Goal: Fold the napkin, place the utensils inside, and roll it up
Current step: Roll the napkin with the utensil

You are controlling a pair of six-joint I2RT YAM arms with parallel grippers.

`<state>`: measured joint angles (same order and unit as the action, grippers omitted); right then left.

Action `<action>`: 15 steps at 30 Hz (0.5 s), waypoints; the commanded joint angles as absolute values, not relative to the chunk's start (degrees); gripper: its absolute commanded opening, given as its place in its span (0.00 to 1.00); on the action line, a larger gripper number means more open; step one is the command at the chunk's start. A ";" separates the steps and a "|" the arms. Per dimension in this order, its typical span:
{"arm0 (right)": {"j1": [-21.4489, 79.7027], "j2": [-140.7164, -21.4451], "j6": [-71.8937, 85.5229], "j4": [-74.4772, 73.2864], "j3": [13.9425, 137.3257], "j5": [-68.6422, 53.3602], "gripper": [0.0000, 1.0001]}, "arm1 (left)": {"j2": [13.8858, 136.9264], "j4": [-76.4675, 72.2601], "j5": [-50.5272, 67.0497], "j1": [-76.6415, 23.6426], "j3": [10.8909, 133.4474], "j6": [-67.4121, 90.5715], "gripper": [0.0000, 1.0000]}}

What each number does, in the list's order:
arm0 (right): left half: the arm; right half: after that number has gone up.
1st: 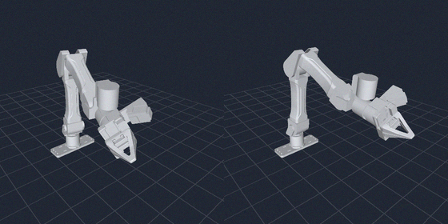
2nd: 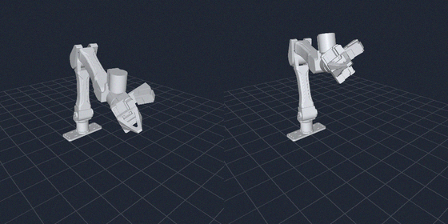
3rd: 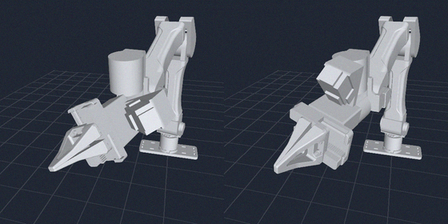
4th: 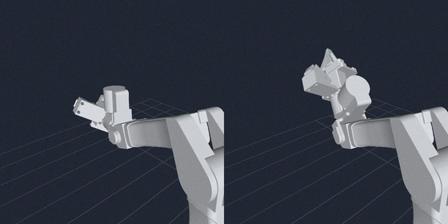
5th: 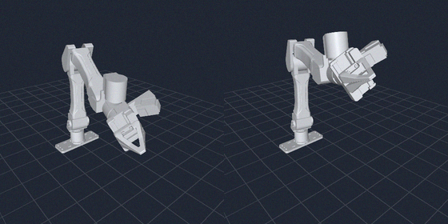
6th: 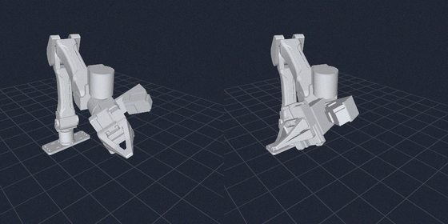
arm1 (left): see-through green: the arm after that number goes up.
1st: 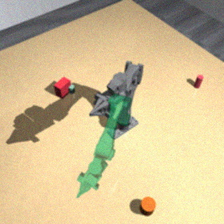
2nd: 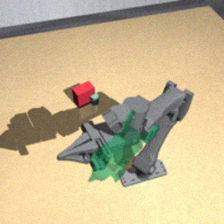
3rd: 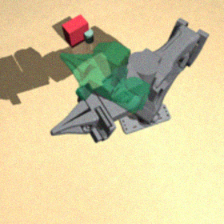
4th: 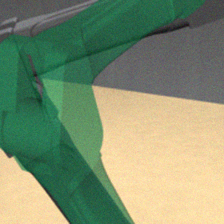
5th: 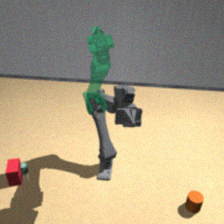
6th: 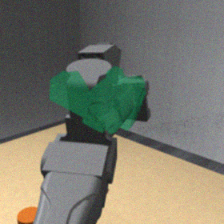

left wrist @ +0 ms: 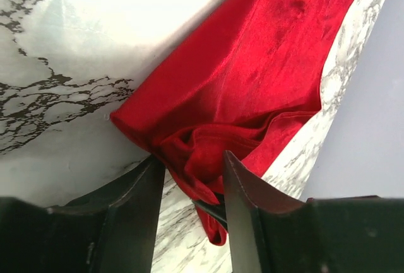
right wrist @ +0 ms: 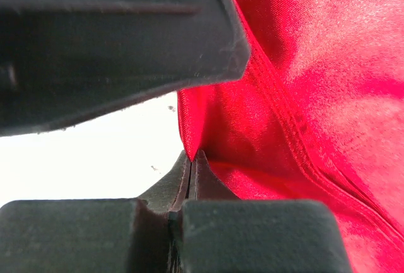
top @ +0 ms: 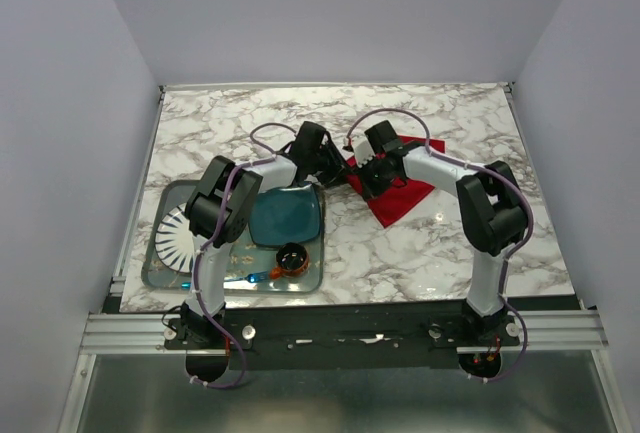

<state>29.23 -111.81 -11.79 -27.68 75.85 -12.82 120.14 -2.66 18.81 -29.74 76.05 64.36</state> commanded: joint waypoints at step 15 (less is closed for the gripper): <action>18.82 -122.69 -7.74 -39.11 84.28 -41.13 0.01 | 107.41 7.27 13.90 -32.51 72.86 52.56 0.82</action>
